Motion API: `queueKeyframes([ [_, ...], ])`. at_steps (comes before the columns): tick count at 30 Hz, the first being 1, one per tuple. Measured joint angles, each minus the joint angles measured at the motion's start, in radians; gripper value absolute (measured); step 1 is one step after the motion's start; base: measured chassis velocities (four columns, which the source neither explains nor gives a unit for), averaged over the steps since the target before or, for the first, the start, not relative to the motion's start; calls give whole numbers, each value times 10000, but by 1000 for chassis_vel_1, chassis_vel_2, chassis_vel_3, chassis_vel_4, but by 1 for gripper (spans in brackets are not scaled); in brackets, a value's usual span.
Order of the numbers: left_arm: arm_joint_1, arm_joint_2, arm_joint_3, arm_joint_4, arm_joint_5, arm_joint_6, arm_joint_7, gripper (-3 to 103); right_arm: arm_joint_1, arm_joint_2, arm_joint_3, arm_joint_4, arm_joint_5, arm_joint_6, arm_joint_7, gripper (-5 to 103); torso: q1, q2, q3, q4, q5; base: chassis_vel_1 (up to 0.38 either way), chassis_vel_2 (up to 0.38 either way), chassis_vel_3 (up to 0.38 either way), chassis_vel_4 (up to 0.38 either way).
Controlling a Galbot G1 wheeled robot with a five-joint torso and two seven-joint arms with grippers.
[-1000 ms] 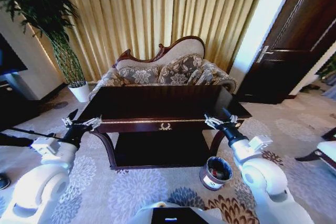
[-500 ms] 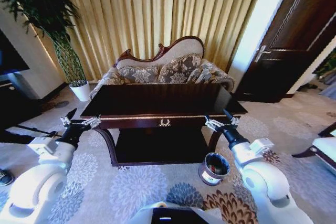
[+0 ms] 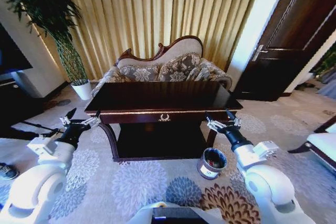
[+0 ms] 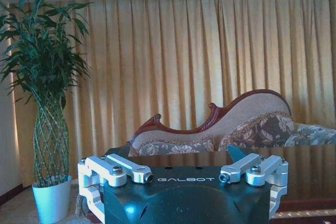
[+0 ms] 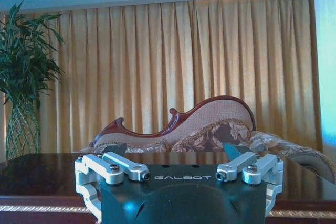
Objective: Move to the front of the table and place the trash on the table into the trash bin.
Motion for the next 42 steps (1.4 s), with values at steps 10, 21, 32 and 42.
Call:
queueKeyframes([
  [10,242,-44,-200,-58,-4,-210,198,100,-50,66,-80,158,-129,1,42,100,-1,1,-1,0,0,222,-210,-228,221],
  [21,364,-100,-301,-211,-8,-239,206,100,-164,98,-61,199,-147,27,72,100,-3,1,-2,-1,0,224,-209,-227,221],
  [32,428,-146,-287,-232,13,-267,204,100,-163,40,-27,195,-131,45,211,100,3,-1,0,2,-1,231,-225,-216,249],
  [42,455,-154,-265,-143,80,-371,183,100,-145,47,-43,3,-165,49,215,100,0,1,-1,0,-4,245,-248,-255,253],
])
